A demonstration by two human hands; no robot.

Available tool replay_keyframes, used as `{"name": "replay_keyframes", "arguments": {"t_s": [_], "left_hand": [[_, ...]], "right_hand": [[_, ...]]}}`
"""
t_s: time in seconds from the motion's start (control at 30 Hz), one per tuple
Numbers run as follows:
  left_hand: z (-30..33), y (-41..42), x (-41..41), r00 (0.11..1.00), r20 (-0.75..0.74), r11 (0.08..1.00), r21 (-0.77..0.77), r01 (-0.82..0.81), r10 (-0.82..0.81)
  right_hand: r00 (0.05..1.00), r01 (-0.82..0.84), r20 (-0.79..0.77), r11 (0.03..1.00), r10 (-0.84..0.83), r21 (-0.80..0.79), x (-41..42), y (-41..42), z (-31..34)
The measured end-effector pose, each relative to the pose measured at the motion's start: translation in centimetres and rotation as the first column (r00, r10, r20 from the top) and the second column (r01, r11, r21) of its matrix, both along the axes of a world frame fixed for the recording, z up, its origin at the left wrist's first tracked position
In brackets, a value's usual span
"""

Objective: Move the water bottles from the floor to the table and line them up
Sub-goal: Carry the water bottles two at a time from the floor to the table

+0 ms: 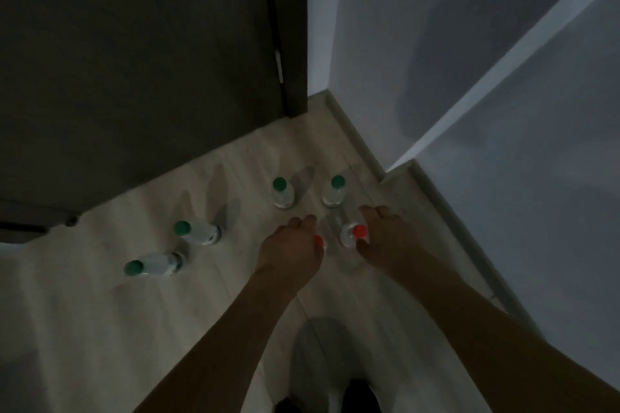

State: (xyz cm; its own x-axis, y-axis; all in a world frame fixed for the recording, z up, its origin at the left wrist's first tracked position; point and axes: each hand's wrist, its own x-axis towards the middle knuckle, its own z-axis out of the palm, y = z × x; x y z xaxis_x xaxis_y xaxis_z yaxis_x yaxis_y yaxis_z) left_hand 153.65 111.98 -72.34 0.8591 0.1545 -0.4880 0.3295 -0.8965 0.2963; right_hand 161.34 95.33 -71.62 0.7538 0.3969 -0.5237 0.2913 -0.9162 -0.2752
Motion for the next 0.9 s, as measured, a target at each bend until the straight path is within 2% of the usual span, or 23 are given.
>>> {"name": "replay_keyframes", "arguments": {"t_s": [0.13, 0.2, 0.3, 0.4, 0.47, 0.6, 0.73, 0.9], "left_hand": [[-11.9, -1.4, 0.9, 0.997, -0.075, 0.999, 0.045, 0.016, -0.012], [-15.5, -1.7, 0.5, 0.999, -0.045, 0.996, 0.083, 0.015, -0.011], [-17.9, -1.5, -0.5, 0.993, 0.112, 0.999, 0.042, -0.028, 0.023], [-16.6, -0.7, -1.4, 0.99, 0.103, 0.995, -0.045, -0.091, 0.095], [-13.9, -0.2, -1.9, 0.985, 0.083, 0.987, -0.07, -0.147, 0.152], [-4.9, 0.3, -2.8, 0.969, 0.142, 0.979, -0.065, -0.195, 0.203], [7.3, 1.3, -4.1, 0.947, 0.159, 0.96, -0.06, -0.273, 0.28], [25.9, 1.8, -5.2, 0.914, 0.229, 0.942, -0.083, -0.324, 0.334]], "right_hand": [[0.999, -0.006, -0.048, 0.995, 0.001, -0.104, 0.6, -0.3, -11.1], [0.999, 0.008, -0.044, 0.993, -0.013, -0.12, 0.5, -0.3, -14.2], [0.998, 0.062, 0.026, 0.996, -0.06, -0.058, 0.6, -0.1, -16.0], [0.998, 0.056, 0.027, 0.997, -0.055, -0.046, 0.3, -0.2, -14.5], [0.999, 0.051, 0.011, 0.998, -0.051, -0.037, -0.3, -0.3, -11.8], [0.998, 0.059, -0.015, 0.998, -0.059, 0.014, -0.9, -0.6, -3.0], [0.997, 0.057, -0.048, 0.998, -0.055, 0.028, -1.3, -0.3, 9.2], [0.997, 0.053, 0.055, 0.991, -0.06, 0.123, -2.4, 0.1, 27.7]]}}
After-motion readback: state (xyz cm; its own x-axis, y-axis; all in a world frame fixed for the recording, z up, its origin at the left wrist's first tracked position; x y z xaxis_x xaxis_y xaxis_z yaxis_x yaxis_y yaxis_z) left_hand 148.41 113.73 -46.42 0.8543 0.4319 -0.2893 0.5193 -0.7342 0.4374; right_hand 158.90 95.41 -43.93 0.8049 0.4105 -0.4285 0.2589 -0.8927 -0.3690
